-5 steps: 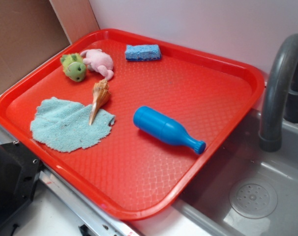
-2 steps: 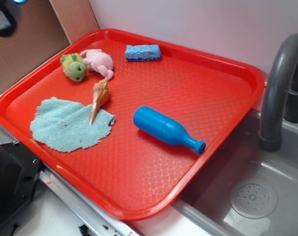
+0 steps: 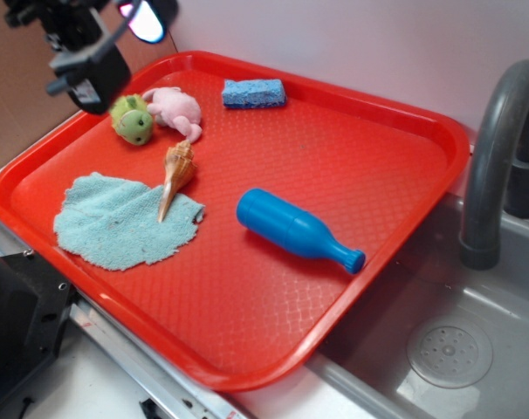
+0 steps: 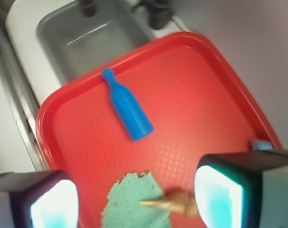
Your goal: Grab the blue bottle.
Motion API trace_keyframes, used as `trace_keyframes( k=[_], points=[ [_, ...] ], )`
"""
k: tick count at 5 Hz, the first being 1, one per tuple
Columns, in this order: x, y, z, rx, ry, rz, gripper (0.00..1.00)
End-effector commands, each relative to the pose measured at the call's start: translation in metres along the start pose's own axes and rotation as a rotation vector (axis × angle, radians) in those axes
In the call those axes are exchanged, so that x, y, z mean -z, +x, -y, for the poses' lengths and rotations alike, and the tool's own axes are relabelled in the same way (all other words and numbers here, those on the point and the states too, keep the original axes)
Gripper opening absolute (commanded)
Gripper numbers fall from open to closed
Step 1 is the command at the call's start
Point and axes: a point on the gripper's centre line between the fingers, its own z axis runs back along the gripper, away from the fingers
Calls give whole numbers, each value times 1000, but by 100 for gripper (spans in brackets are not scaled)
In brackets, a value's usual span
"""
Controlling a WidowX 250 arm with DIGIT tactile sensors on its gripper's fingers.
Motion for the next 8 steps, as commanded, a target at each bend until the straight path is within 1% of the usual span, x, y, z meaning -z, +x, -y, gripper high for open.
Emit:
trace_keyframes(
  k=[1,2,3,4,5,6,7,8],
  points=[
    [30,19,8,259,-11,-69,100],
    [70,24,6,254,-67,-141,100],
    [97,23,6,229,-59,-230,100],
    [125,19,5,195,-20,-377,100],
    [134,20,7,178,-1,-408,100],
    [141,21,7,165,46,-480,0],
    [147,21,10,112,71,-451,0],
    [138,20,9,38,89,-410,0]
  ],
)
